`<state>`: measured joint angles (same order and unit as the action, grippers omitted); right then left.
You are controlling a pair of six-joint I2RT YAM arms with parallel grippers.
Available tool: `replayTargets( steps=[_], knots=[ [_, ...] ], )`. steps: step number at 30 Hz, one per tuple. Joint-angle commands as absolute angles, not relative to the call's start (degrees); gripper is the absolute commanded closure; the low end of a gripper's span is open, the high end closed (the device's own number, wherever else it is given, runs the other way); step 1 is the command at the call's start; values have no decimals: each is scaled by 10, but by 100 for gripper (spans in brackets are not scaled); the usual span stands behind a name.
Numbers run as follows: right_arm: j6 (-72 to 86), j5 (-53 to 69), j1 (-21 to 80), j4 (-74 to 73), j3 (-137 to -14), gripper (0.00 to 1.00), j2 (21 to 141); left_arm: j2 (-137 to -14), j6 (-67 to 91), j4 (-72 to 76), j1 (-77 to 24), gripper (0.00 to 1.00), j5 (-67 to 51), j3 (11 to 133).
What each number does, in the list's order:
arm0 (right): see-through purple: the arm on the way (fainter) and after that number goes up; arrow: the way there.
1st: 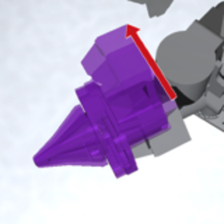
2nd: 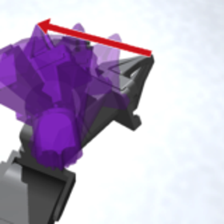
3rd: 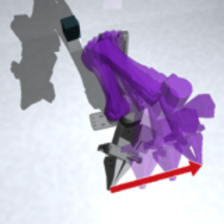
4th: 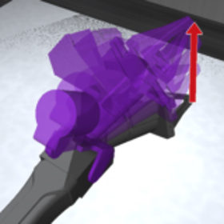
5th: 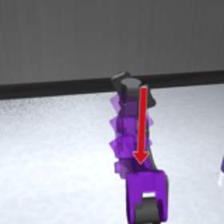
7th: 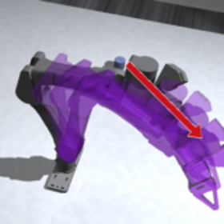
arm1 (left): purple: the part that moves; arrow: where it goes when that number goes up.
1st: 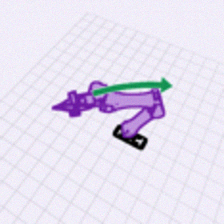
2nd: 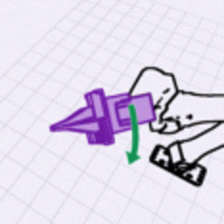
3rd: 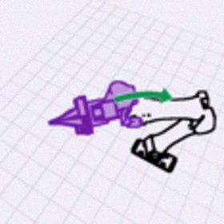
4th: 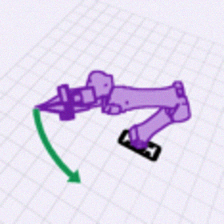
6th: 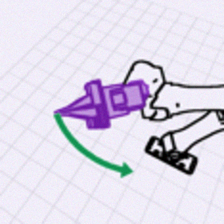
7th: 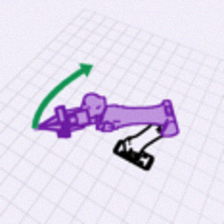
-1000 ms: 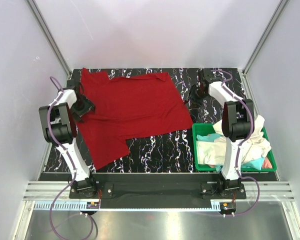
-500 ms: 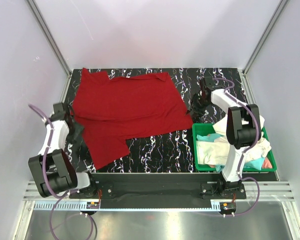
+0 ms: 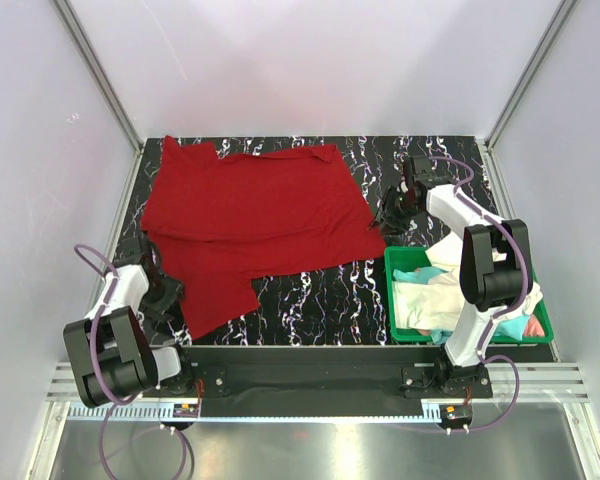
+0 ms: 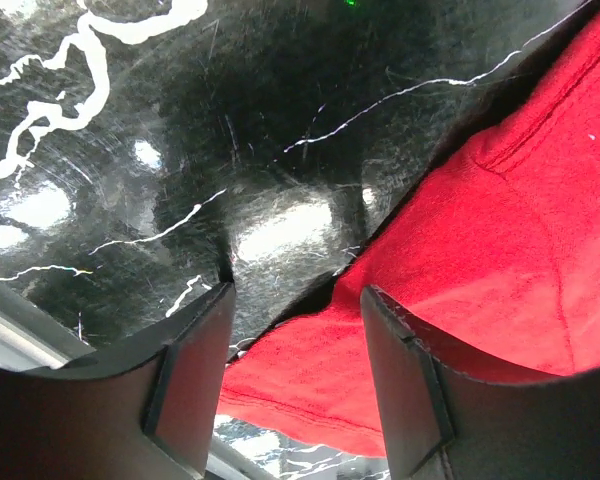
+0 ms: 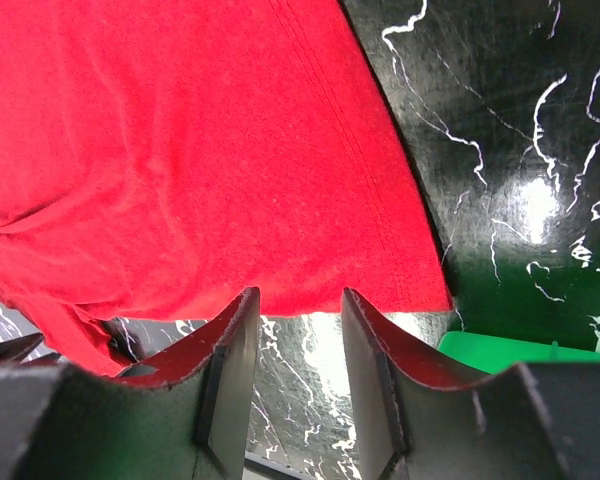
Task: Fold and stack the t-shirts
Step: Fold the tshirt
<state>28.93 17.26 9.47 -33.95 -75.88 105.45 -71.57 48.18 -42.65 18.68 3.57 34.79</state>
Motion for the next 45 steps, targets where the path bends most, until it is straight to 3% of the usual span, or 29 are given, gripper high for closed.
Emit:
replayTargets(
  steps=[1,7,13,19,21,35,45],
  knots=[
    [291,184,101,-323,-743,55,1022,-717,491,-386,188,41,4,324],
    [286,183,101,-323,-723,55,1025,-699,498,-359,187,48,-15,309],
    [285,183,101,-323,-722,55,1029,-722,507,-316,187,62,-36,307],
    [280,166,102,-332,-725,55,1039,-724,505,-336,188,93,-32,327],
    [278,155,102,-344,-729,55,1045,-718,497,-351,188,99,-17,331],
    [277,74,101,-412,-786,51,1093,-619,535,-469,188,100,20,307],
    [255,57,101,-439,-827,50,1151,-621,528,-449,187,100,33,354]
  ],
)
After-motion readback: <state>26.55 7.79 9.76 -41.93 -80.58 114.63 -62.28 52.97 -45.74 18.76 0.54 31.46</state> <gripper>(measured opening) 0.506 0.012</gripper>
